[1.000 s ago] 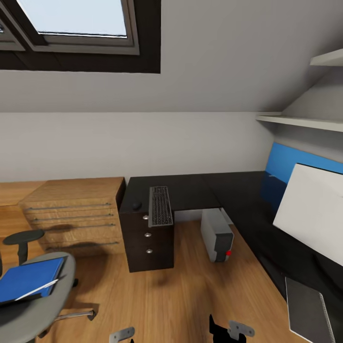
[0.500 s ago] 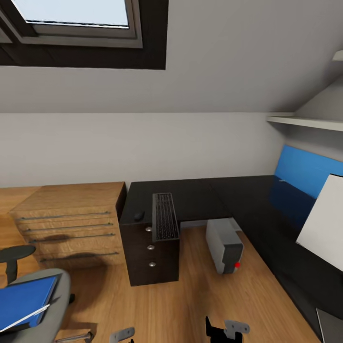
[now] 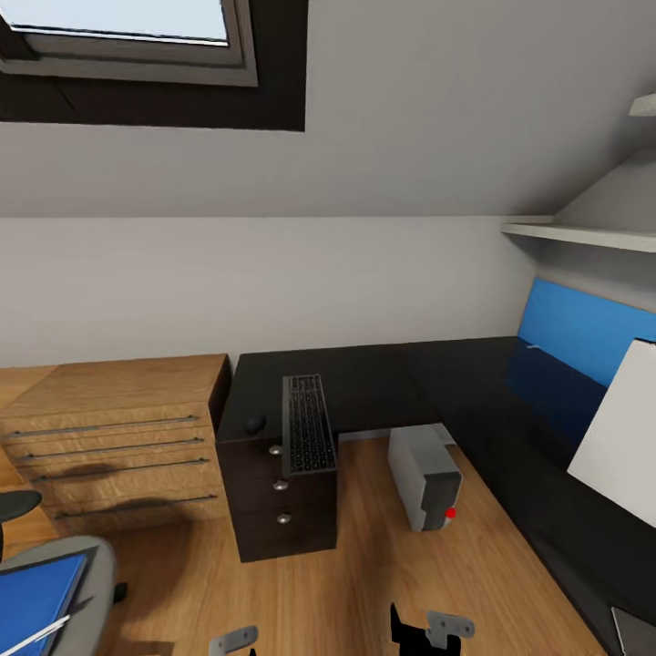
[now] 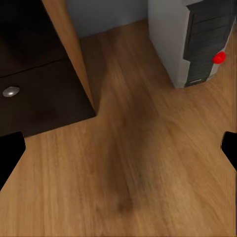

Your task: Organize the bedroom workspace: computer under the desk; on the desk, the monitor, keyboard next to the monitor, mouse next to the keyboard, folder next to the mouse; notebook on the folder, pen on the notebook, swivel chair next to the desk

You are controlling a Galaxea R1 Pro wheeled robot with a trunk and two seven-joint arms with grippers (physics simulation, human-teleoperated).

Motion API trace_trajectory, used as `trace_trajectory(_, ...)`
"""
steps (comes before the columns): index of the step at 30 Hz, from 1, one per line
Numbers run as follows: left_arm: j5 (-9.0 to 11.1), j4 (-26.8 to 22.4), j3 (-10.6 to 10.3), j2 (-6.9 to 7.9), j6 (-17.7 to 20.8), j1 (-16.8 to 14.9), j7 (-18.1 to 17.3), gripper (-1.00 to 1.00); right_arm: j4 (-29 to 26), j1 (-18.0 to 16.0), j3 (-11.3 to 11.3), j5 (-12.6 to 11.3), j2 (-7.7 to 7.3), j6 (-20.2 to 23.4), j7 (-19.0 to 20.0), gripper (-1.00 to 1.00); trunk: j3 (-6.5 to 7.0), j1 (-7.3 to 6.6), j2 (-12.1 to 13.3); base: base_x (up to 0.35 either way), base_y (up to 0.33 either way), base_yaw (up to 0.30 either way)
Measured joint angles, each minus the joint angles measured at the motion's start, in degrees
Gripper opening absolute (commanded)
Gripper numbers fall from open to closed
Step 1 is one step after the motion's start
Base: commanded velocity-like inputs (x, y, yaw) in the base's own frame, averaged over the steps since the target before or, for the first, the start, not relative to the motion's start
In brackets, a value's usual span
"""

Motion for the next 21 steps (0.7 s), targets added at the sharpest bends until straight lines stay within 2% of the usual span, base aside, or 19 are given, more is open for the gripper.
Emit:
trace_trajectory(9,0.0,0.0,0.0,0.0,0.0,0.0,0.0,1.0,0.0,0.0,0.0,0.0,0.0,-0.1,0.0,1.0,0.47,0.01,0.0,-0.087,0.223,-0.249)
trace_trajectory(21,0.0,0.0,0.0,0.0,0.0,0.0,0.0,1.0,0.0,0.0,0.0,0.2,0.0,-0.1,0.1,1.0,1.1,0.0,0.0,-0.009,0.013,-0.258)
